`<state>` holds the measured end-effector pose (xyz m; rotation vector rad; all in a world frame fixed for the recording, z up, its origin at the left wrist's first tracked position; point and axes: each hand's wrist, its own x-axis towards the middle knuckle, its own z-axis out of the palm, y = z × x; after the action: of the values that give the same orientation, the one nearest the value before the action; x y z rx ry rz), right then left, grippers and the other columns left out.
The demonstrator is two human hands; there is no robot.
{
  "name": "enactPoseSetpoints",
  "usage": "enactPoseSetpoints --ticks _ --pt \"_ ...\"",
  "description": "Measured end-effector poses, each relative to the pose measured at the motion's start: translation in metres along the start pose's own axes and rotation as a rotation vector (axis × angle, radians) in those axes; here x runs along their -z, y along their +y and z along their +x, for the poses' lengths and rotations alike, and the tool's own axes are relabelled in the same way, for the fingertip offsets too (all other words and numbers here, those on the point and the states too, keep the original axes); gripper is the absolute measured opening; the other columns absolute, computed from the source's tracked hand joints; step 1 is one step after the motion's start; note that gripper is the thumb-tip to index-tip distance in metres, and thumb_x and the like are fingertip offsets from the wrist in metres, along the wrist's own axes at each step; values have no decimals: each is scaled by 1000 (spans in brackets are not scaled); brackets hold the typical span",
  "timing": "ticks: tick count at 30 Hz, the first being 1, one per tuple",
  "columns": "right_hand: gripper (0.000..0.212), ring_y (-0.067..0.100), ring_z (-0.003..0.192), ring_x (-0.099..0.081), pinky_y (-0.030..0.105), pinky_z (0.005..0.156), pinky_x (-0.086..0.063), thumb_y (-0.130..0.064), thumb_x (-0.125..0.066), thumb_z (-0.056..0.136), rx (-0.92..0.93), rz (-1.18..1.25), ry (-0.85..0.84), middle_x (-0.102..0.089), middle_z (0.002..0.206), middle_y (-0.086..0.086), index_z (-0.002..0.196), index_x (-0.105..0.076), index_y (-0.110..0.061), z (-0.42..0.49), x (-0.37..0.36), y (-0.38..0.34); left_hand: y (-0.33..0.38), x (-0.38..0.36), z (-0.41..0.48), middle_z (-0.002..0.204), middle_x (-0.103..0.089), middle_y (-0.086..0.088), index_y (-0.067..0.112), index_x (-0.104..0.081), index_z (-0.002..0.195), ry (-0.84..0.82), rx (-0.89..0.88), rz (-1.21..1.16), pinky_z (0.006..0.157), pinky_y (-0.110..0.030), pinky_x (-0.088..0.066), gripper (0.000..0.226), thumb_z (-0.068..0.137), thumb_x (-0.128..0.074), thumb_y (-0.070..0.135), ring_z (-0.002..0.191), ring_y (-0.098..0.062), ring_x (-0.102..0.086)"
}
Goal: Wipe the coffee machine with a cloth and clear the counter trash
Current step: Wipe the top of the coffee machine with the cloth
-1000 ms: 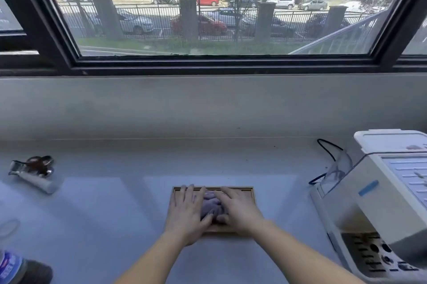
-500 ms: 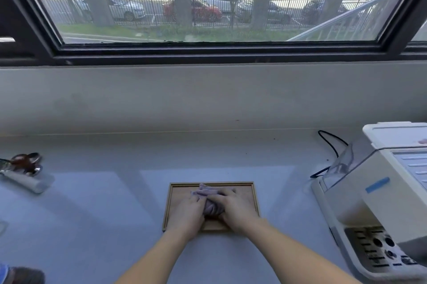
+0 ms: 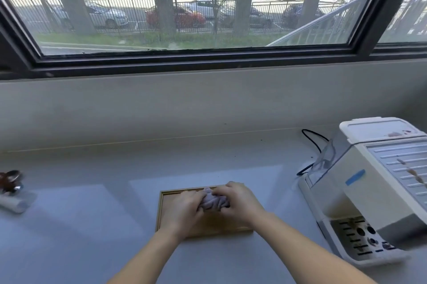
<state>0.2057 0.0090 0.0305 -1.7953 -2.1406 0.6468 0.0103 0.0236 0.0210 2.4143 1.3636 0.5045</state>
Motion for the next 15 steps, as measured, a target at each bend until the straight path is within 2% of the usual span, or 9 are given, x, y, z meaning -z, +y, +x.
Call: enactPoseSetpoints --ticks 5,9,13,15 --pt "48 29 94 -58 32 77 -46 -19 -64 73 -31 -17 61 -61 99 10 120 -66 -28 -14 29 2 18 14 15 100 -69 -2 21 -64 123 23 -87 2 75 -34 -45 46 77 -60 13 95 -26 -60" --pt "48 30 95 -57 32 76 -44 -19 -65 71 -51 -49 148 -61 100 9 119 -66 -29 -26 55 3 36 25 27 91 -71 -2 19 -66 113 66 -207 30 67 -34 -49 45 70 -69 8 83 -29 -63" --pt "47 31 93 -54 33 76 -43 -20 -67 71 -58 -80 271 -58 98 9 118 -67 -28 -41 83 0 54 39 43 91 -70 0 18 -63 109 172 -351 21 69 -29 -45 50 62 -75 7 78 -26 -63" --pt "46 32 90 -54 32 74 -41 -18 -68 71 -59 -99 350 -59 97 10 116 -68 -26 -51 101 -4 69 48 52 91 -72 0 14 -66 106 230 -393 1 68 -29 -46 44 62 -70 9 76 -26 -64"
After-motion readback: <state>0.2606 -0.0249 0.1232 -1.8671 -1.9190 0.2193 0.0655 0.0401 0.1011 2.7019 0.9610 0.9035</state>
